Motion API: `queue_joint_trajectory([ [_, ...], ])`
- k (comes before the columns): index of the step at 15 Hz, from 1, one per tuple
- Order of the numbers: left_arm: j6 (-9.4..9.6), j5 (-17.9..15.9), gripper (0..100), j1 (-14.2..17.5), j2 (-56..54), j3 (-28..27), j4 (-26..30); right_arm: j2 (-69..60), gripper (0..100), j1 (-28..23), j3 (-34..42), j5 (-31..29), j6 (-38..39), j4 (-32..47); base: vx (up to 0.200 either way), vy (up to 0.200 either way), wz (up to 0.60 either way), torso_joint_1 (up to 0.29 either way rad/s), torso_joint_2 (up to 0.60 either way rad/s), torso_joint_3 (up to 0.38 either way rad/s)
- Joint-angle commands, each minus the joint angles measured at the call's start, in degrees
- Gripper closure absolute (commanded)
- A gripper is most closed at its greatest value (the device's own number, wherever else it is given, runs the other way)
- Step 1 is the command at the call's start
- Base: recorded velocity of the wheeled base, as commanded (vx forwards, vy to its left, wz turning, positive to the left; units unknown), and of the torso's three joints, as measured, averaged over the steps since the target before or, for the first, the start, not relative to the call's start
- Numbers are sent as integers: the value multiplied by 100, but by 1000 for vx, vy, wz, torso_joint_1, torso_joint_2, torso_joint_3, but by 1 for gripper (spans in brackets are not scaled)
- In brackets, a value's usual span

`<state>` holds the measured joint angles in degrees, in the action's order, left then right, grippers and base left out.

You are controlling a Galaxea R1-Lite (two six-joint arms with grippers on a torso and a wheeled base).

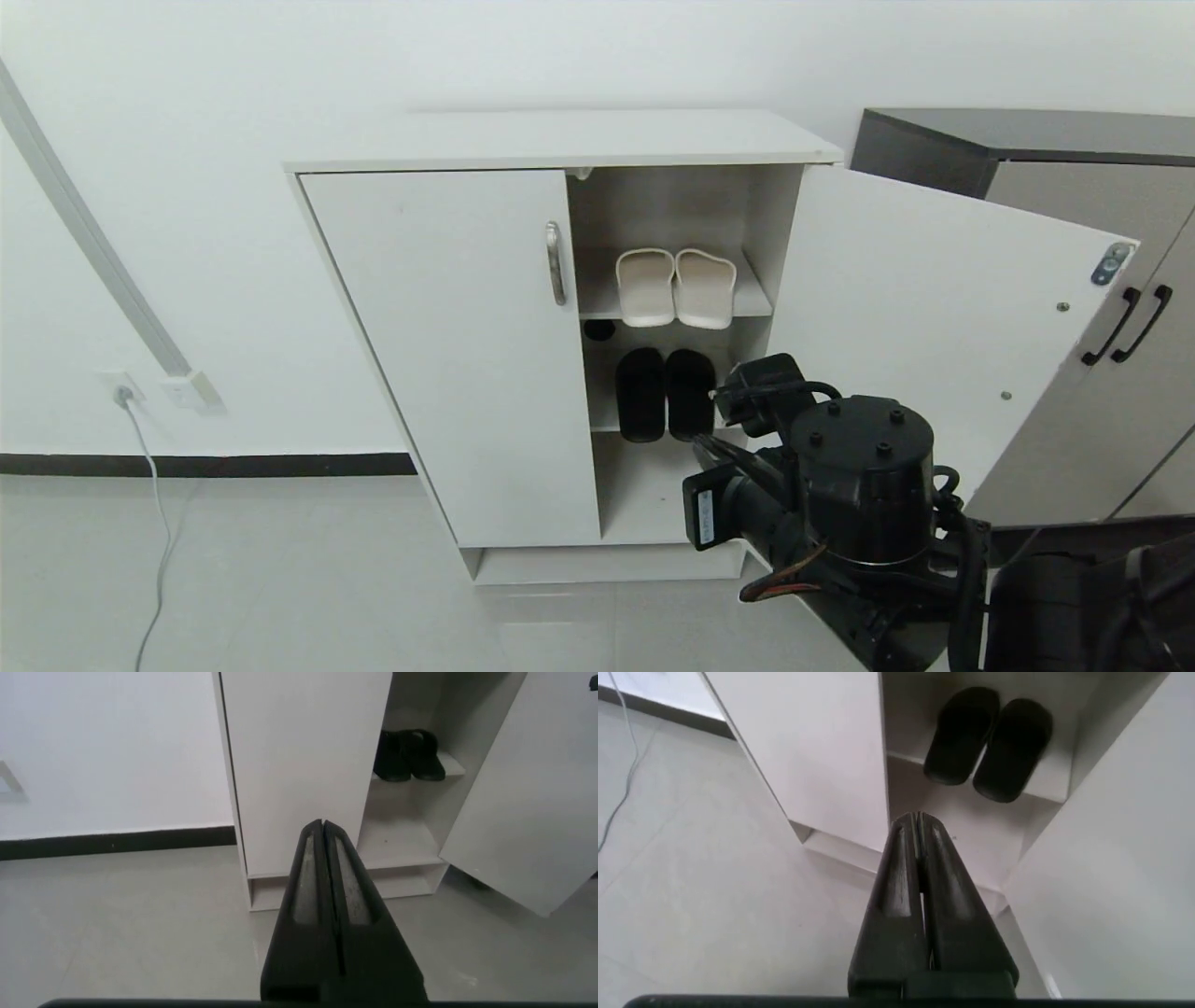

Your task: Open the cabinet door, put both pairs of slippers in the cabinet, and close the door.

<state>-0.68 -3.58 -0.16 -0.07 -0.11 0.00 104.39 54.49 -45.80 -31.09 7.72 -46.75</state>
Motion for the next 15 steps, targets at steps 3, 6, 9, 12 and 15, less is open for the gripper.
queue_joint_trajectory([
  [3, -2, -2, 100, 7, 7, 2, 0, 3, 100, 0, 18, -3, 2, -1, 0, 0, 0, 111, -455, -351],
  [6, -2, -2, 100, 7, 7, -7, 0, 11, 100, 0, 10, -3, 2, -1, 0, 0, 0, 133, -465, -336],
  [9, -2, -2, 100, 7, 7, -7, -9, 3, 100, 0, 10, -3, 2, -1, 0, 0, 0, 157, -474, -318],
  [12, -2, -2, 100, 7, 7, 2, 0, 3, 100, 0, 36, -3, 2, -1, 0, 0, 0, 172, -491, -317],
  [15, -2, -2, 100, 7, 7, 2, -9, 3, 100, 0, 45, -3, 2, -1, 0, 0, 0, 188, -509, -318],
])
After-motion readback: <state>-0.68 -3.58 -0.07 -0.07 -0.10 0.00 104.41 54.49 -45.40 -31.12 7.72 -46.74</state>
